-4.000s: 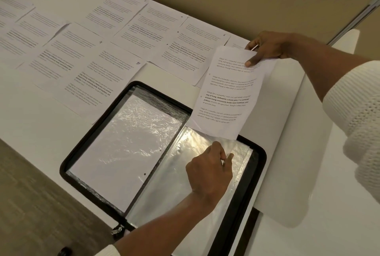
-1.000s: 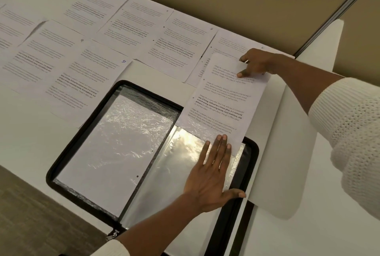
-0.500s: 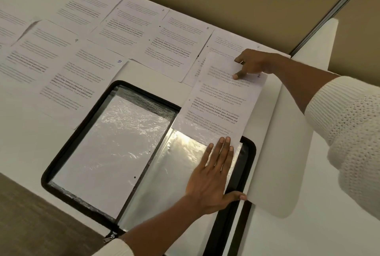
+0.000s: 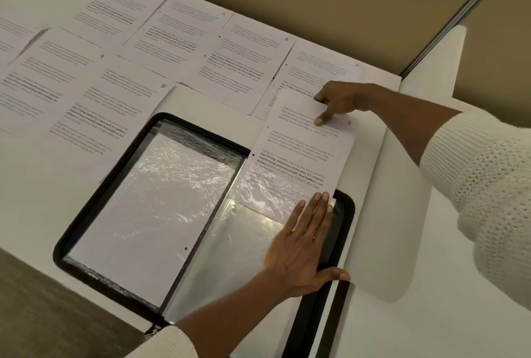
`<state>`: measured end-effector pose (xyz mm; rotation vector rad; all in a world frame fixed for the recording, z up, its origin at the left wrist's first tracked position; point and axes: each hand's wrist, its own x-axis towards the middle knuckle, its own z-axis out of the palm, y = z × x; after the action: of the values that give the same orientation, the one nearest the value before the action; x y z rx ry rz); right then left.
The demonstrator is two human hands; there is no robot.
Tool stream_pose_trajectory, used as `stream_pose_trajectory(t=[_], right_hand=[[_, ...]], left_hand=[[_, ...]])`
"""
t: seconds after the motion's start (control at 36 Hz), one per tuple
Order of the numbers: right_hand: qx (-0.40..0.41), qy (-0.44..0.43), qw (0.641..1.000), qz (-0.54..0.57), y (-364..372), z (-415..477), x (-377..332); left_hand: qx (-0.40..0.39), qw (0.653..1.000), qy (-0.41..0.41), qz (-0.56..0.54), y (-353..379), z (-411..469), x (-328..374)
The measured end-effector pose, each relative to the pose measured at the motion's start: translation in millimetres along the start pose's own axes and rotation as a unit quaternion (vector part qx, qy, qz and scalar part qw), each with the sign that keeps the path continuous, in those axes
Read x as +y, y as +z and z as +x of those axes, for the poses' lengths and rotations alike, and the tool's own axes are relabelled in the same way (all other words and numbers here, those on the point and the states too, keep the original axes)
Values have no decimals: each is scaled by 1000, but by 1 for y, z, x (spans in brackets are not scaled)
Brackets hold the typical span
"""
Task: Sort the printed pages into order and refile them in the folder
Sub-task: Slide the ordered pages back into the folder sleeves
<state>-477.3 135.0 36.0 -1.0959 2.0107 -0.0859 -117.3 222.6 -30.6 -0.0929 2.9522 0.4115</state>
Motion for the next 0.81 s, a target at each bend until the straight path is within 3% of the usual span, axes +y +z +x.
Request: stream_pose_trajectory(t=[0.31,0.61,0.81], right_hand=[[-64,2,998,13,36,-6,-21],[203,27,975,81,64,-26,-30],[199,25,978,66,89,-36,-45]], left_hand=[[25,999,-1,-37,-2,-6,-5],[69,983,-164,-44,-6,-60,-41],[39,985,-163,-38,-2,-77,-50]])
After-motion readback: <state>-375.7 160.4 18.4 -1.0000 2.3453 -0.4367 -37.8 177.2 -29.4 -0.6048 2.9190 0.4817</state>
